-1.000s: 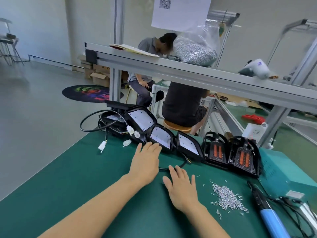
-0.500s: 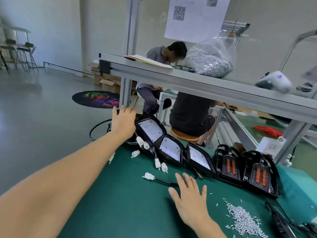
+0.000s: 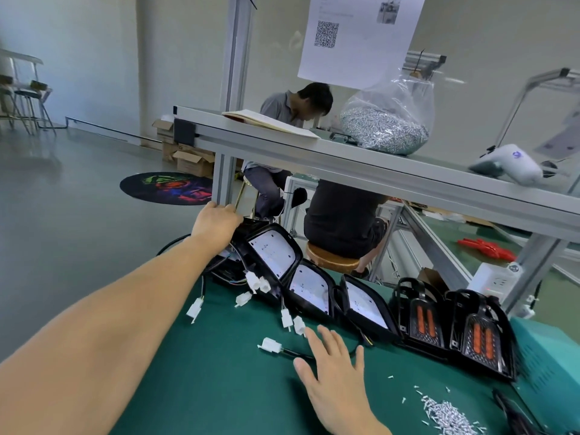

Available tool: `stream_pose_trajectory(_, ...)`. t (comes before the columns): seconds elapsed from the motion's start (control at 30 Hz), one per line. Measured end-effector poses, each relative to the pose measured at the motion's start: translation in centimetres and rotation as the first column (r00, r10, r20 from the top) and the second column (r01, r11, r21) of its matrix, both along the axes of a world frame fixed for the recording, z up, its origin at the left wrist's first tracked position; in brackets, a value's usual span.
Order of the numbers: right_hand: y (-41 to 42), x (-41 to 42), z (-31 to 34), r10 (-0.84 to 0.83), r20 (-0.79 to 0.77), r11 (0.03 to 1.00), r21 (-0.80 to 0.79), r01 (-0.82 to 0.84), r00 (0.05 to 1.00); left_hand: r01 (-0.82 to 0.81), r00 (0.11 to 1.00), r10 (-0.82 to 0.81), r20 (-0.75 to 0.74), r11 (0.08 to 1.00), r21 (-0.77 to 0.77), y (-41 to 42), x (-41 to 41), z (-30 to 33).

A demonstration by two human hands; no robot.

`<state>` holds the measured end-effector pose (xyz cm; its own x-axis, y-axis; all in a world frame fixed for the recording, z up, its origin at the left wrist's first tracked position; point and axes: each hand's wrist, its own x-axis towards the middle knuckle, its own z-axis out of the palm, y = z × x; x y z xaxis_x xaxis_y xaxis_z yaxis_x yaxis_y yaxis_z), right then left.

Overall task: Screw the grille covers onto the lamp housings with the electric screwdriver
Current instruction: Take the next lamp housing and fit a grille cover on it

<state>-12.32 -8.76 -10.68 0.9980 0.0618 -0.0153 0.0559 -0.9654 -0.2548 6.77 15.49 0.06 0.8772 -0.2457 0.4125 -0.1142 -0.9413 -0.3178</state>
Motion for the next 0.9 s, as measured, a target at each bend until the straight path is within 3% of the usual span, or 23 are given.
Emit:
stream_pose_trajectory(0.1, -0.1, 0.3, 0.3, 0.012, 0.003, 1.0, 0.006, -0.012, 1.0, 0.049, 0.999, -0.049, 0.016, 0.999, -0.012, 0.6, -0.1, 0.3)
stream_pose_trajectory(0.23, 0.8, 0.9, 0.7, 0.048, -0.001, 0.998, 0.049, -0.048, 0.999, 0.146, 0.985, -0.127, 0.119, 0.974, -0.171, 2.0, -1.2, 0.4)
stream_pose_trajectory(0.4, 2.9, 1.6, 2.5, 0.074, 0.051, 0.923, 0.374, -0.088, 0.996, 0.417, 0.855, -0.323, 0.405, 0.893, -0.168, 2.7, -4.8, -0.1)
stream_pose_trajectory(0.5, 4.0, 1.8, 4.5, 0.065, 0.027, 0.764, 0.642, -0.067, 0.998, 0.487, 0.791, -0.36, 0.495, 0.86, -0.153, 2.4, -7.1, -0.9)
stream_pose_trajectory(0.63, 5.3, 2.0, 7.2, 0.073, -0.113, 0.386, 0.919, 0.077, 0.991, 0.569, 0.734, -0.405, 0.545, 0.805, -0.168, 1.0, -10.8, -2.7)
stream_pose_trajectory(0.77, 5.7, 2.1, 7.7, 0.12, -0.125, 0.081, 0.99, 0.116, 0.985, 0.668, 0.656, -0.498, 0.567, 0.733, -0.13, -2.0, -14.6, -5.0)
stream_pose_trajectory(0.9, 5.1, 1.2, 6.7, -0.019, -0.108, -0.035, 0.994, 0.107, 0.994, 0.73, 0.608, -0.557, 0.566, 0.673, -0.122, -4.9, -17.2, -6.6)
